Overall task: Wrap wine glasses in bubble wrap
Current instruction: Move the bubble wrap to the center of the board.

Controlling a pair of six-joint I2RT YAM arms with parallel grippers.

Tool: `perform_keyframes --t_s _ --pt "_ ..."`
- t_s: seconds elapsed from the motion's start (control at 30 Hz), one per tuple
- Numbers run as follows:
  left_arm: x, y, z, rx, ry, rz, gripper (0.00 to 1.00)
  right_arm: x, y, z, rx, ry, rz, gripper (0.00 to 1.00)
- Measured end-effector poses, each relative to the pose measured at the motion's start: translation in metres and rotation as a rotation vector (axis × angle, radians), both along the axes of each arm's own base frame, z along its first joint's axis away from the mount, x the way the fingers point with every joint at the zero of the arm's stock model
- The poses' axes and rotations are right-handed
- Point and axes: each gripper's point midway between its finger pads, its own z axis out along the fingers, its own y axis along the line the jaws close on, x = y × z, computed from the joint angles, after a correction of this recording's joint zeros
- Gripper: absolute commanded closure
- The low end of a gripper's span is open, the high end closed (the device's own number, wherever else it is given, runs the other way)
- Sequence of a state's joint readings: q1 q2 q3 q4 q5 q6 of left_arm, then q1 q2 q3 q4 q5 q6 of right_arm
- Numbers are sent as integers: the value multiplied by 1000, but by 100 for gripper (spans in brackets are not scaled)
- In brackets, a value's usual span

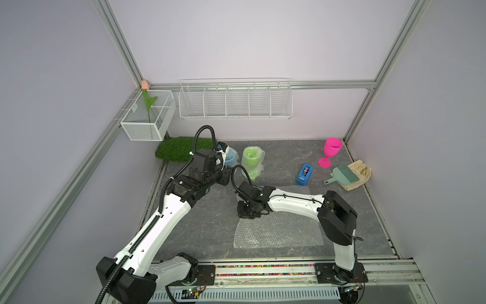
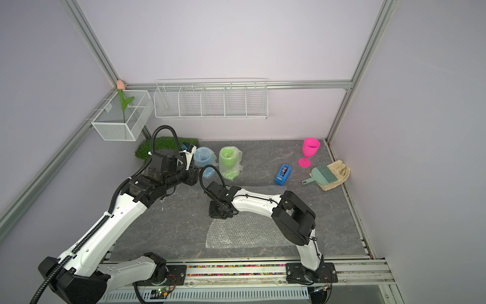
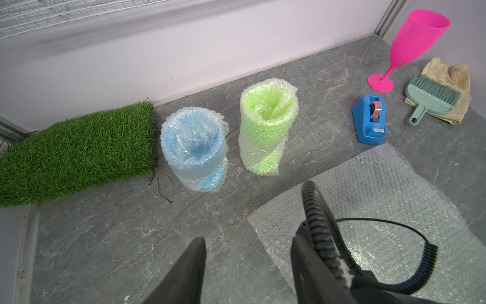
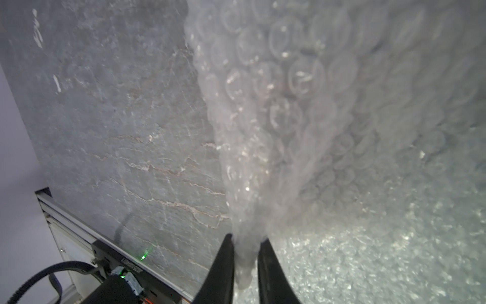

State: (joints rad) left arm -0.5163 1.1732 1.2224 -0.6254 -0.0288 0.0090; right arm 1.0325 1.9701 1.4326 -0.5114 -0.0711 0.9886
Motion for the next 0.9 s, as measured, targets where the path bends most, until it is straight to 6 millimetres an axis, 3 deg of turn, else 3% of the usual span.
perform_keyframes --t_s 0.2,0.43,0.53,0.63,0.83,0.9 --pt "-3 2 5 -22 -11 9 46 7 3 9 2 -58 37 39" --pt "-6 3 13 -60 -25 24 51 15 -15 48 34 -161 85 27" --pt "-9 4 15 -84 -26 35 53 25 -37 66 60 -209 85 17" --pt "-12 6 5 -98 -4 48 53 39 -63 74 58 -258 79 7" --pt "-19 11 -35 -95 85 83 51 66 -109 85 19 -343 80 1" --pt "-21 14 -41 -86 94 95 51 79 -128 87 0 -369 69 5"
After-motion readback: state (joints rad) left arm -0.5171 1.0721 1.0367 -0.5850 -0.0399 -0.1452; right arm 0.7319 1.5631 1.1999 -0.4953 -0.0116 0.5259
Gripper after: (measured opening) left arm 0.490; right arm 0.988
